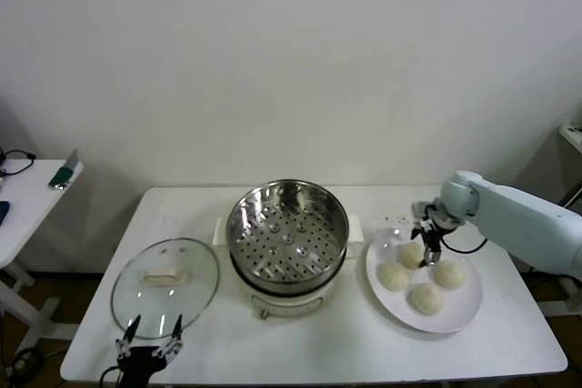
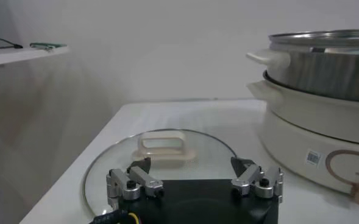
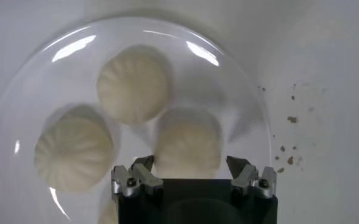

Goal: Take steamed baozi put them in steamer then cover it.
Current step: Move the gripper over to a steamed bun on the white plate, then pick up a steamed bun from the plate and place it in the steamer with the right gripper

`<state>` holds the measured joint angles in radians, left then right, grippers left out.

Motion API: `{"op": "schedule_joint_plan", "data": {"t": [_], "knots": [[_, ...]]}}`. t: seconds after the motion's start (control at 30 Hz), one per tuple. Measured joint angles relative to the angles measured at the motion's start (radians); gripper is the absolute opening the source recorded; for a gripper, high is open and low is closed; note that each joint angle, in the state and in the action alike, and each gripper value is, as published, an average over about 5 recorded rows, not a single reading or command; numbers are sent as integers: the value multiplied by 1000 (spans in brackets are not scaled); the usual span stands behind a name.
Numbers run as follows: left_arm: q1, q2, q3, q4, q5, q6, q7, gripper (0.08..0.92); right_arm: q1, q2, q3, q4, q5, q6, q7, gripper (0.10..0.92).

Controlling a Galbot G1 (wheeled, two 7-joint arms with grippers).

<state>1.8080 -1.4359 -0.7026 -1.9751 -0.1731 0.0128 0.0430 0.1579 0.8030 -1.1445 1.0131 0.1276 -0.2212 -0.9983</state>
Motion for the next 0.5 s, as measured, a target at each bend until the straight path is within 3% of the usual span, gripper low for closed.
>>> {"op": "schedule_joint_plan", "data": {"t": [0.2,0.5], "knots": [[0,1,-2,3,0,1,-1,823,-6,0,9,-2,-5,1,-3,665],[-3,1,-2,2,1,3,-3,823,43,-18,2,42,9,33,-18,653]]}}
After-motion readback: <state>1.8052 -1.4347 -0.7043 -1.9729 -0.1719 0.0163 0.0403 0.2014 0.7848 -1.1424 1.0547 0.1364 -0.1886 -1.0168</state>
